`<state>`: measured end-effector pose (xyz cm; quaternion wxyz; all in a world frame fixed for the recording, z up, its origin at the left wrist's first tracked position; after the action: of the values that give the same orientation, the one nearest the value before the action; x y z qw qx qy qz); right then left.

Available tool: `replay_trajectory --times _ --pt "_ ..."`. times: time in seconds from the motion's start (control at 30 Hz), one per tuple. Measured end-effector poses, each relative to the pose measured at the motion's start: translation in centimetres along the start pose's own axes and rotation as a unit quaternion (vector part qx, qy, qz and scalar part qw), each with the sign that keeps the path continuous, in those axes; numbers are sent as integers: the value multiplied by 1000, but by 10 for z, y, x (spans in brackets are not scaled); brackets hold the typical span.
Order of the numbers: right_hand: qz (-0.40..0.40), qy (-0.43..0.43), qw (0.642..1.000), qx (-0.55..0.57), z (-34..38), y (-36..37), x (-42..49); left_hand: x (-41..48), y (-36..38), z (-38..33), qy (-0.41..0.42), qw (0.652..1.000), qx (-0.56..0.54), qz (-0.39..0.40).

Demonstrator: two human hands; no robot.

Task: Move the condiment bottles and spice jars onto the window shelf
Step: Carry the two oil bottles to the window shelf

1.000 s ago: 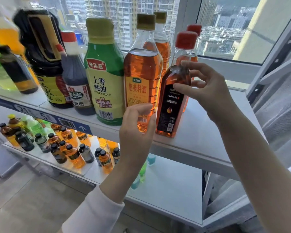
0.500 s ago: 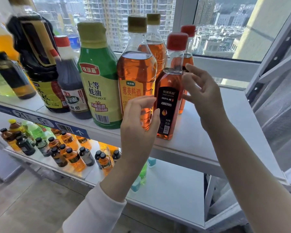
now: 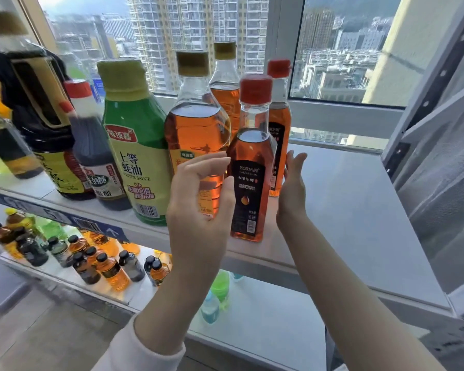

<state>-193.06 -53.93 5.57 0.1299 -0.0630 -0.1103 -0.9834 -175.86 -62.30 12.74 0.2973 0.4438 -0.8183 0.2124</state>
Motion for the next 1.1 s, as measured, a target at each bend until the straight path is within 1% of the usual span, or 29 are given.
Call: replay_trajectory --times 0.1,0.23,0.37,0.7,0.83,0.97,1.1 --pt "2 0 1000 5 -2 3 3 3 -1 -2 -3 1000 -10 -4" --pt "34 15 999 24 -7 8 6 4 -1 -3 -5 1000 -7 -6" --pt "50 8 999 3 -5 8 7 5 -2 -3 -7 1000 -4 -6" --pt "34 -4 999 18 -5 5 8 3 0 0 -20 1000 -1 2" --pt "40 14 999 20 -14 6 6 1 3 6 -26 1000 14 10" --pt "30 -6 999 13 -21 9 3 -5 7 15 -38 999 32 18" --pt "12 -9 998 56 -28 13 7 -9 5 19 -37 998 43 15"
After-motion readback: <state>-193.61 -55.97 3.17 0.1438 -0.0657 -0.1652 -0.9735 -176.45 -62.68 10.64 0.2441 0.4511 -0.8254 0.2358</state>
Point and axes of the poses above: each hand's wrist, its own x-axis towards the middle knuckle, its own y-axis out of the palm, z = x × y, the point moved 8 cm from there along x, towards the middle knuckle, and after that the axes turned 8 degrees about -y, right-handed, at the moved point
